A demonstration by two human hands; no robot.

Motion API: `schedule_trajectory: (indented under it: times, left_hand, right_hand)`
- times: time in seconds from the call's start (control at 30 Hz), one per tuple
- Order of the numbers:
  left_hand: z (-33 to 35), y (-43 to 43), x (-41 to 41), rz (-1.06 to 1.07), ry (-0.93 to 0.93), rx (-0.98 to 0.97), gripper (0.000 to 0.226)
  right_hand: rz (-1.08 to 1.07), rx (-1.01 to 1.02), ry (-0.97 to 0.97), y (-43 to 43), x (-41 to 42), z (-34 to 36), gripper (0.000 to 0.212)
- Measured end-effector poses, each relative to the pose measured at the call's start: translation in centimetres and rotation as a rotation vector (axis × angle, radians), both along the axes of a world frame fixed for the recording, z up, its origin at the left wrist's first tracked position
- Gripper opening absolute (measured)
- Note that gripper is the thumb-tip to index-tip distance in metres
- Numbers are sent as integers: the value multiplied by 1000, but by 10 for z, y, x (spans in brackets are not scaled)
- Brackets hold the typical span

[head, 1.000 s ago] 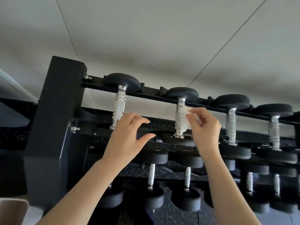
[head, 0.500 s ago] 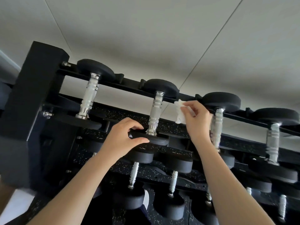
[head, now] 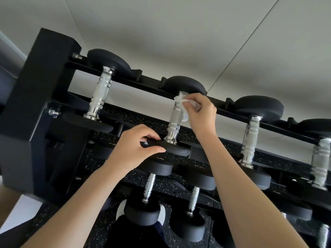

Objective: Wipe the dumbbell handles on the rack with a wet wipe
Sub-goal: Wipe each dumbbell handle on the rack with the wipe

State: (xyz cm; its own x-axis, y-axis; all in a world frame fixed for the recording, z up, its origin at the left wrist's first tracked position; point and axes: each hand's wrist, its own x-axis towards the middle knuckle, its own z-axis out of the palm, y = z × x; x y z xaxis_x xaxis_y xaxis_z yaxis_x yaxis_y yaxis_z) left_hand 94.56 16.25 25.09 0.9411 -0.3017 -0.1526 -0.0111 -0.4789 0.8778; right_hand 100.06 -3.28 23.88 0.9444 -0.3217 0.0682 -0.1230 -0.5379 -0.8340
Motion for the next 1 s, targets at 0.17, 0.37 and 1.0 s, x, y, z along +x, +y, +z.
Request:
schedule_trajectory:
  times: [0.17,0.37,1.0]
  left_hand:
    - [-2,1,2,-9,-11,-29,19]
    - [-6,1,1,2,-37,-49,22]
    - [-7,0,0,15,-38,-54,22]
  right_hand:
    - [168,-17,120,0,-22,2,8]
    - [372,-108,156,1,-50,-4,9]
    - [290,195,282,-11,-65,-12,19]
